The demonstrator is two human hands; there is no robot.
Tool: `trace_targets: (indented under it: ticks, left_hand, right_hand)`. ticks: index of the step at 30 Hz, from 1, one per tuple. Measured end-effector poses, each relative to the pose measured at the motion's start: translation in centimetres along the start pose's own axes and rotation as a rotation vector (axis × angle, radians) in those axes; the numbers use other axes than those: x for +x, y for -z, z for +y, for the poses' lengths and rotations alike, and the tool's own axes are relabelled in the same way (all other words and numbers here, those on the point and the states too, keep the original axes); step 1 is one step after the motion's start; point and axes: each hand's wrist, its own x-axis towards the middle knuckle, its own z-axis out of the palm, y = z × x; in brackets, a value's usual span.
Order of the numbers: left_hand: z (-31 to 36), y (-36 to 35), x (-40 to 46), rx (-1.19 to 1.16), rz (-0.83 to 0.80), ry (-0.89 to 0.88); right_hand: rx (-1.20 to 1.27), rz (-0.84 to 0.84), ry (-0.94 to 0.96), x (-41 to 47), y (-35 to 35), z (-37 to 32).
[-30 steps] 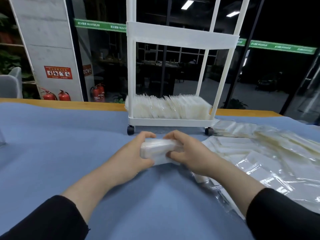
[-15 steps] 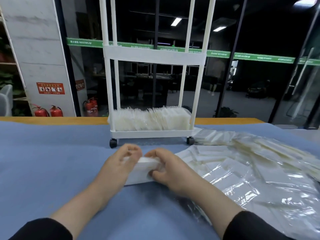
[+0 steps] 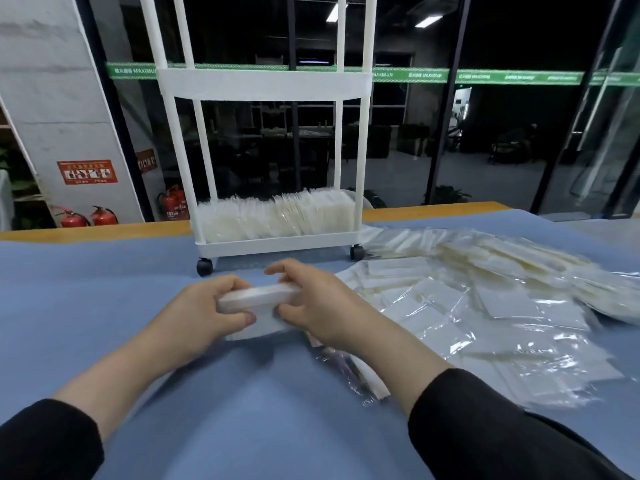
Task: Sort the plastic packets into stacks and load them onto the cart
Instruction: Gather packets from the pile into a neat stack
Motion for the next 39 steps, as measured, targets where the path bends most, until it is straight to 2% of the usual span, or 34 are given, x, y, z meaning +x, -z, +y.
trace_targets:
  ticks: [3, 6, 8, 11, 13, 20, 26, 29, 33, 35, 37, 39]
  left_hand:
    - [1.7, -0.2, -0.2, -0.090, 0.079, -0.024]
    - [3.4, -1.2, -0.2, -0.173, 0.145, -0.027]
    - [4.1, -2.3, -0.2, -0.210, 0.179, -0.016]
    - [3.5, -3.4, -0.5, -0.072, 0.164, -0.018]
    - [2.6, -3.4, -0.5, 0.018, 0.097, 0.009]
    - [1.4, -3.2, -0.3, -0.042, 0.003, 0.060]
    - [0.8, -2.8, 0.3, -0.141, 0.042, 0.063]
    - [1.0, -2.3, 0.3, -0.173, 0.088, 0.077]
    - [0.9, -1.0, 0.3, -0.206, 0.206, 0.089]
    - [0.6, 0.0, 0.4, -0.246, 0.290, 0.113]
    - [0.2, 1.4, 0.5, -0.282, 0.355, 0.134]
    - [-0.1, 2.9, 0.6, -0.289, 0.353, 0.127]
  right_hand:
    - [0.021, 0.117, 0.016, -1.3, 3.4, 0.1]
    - [-0.086, 0.214, -0.059, -2.8, 7.7, 1.9]
    - [-0.260, 0.157, -0.179, -3.8, 10.0, 3.9]
    - [-0.481, 0.006, -0.325, -4.3, 11.8, 6.6]
    - [-0.516, -0.047, -0.373, -3.7, 12.1, 7.8]
    - [-0.605, -0.241, -0.505, -0.1, 12.1, 10.5]
    - [-0.779, -0.222, -0.400, 1.4, 11.3, 11.5]
    - [-0.870, -0.112, -0.339, 1.5, 11.2, 12.3]
    - [-0.729, 0.071, -0.229, 1.5, 12.1, 9.0]
    - [-0.644, 0.034, -0.152, 1.4, 12.5, 5.9]
    - [-0.585, -0.079, -0.102, 1.2, 12.2, 2.6]
    - [-0.572, -0.176, -0.056, 1.1, 10.8, -0.3]
